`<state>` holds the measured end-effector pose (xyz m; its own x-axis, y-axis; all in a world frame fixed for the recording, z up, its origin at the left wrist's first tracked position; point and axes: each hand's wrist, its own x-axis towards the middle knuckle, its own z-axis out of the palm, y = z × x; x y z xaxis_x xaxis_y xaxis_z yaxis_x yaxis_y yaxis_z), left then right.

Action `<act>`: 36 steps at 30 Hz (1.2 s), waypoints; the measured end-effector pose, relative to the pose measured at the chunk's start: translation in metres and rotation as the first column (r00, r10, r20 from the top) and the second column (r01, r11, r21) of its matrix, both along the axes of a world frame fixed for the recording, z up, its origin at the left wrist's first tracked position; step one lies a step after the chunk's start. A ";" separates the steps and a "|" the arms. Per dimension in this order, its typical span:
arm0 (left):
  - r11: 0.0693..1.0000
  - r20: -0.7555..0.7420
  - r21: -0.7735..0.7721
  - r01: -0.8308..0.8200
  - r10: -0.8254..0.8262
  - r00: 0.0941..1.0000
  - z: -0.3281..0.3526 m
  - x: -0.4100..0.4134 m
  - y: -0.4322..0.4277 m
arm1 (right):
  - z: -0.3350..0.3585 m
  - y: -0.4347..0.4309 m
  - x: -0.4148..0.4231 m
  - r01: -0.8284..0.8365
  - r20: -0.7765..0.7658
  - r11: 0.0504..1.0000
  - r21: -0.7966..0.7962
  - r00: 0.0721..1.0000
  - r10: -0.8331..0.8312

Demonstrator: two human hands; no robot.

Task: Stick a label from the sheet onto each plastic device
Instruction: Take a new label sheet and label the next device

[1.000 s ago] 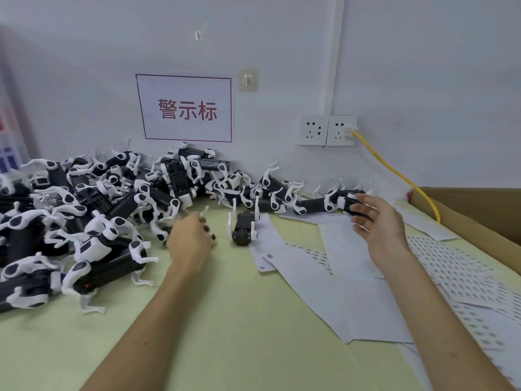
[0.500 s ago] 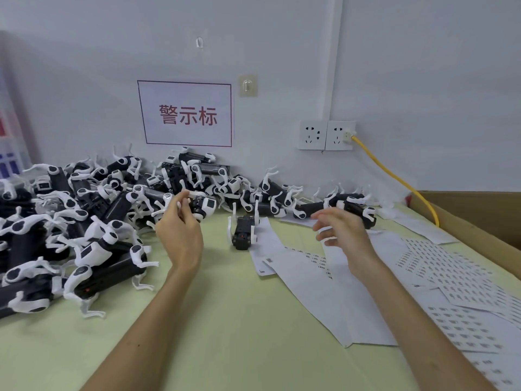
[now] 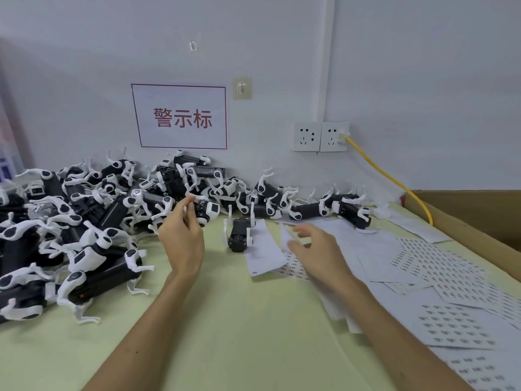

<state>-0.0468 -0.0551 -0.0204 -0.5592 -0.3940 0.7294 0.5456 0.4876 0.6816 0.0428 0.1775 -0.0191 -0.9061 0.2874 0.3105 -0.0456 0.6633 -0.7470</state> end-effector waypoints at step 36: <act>0.885 0.469 -0.463 0.055 0.192 0.862 -0.015 -0.011 -0.008 | -0.001 0.020 -0.003 -0.335 0.436 0.885 0.324 0.883 0.174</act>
